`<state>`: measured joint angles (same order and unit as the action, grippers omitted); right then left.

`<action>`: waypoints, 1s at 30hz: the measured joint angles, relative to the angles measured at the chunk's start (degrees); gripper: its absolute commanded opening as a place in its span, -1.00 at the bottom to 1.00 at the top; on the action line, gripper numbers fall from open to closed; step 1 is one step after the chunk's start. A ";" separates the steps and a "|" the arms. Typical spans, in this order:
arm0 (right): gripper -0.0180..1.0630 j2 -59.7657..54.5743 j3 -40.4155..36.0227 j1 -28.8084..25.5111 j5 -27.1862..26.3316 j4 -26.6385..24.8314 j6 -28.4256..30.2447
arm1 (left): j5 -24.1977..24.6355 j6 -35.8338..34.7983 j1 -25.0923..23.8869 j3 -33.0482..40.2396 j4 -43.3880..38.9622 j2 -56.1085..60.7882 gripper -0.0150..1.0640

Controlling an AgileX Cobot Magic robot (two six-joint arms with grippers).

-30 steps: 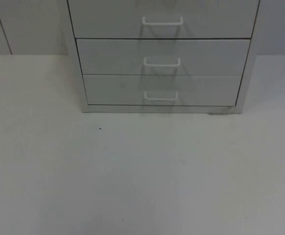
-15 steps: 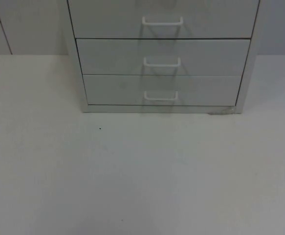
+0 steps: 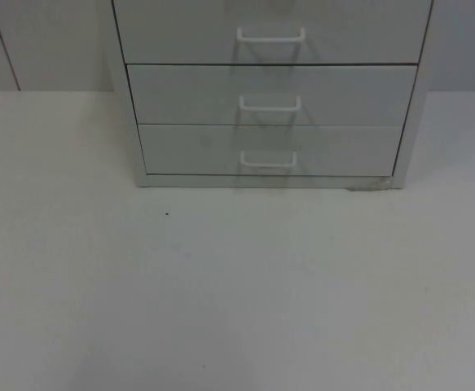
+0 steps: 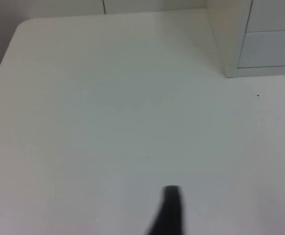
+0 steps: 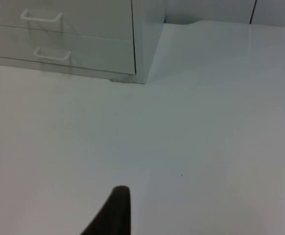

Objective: Open the drawer with the left hand, place the block into the drawer with the right hand, then close the drawer with the left hand.

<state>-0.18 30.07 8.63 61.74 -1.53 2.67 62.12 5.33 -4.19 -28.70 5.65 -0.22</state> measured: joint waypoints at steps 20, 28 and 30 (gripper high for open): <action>0.98 0.00 0.00 0.00 0.00 2.17 -3.09 | 0.00 -0.46 0.00 0.00 -0.49 0.00 0.61; 0.98 0.00 0.00 0.00 0.00 2.17 -3.09 | 0.00 -0.69 0.00 0.00 -0.49 0.00 0.98; 0.98 0.00 0.00 0.00 0.00 2.17 -3.09 | 0.00 -0.69 0.00 0.00 -0.49 0.00 0.98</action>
<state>-0.18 30.07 8.63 61.74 0.65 -0.42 62.12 4.64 -4.19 -28.70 5.16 -0.22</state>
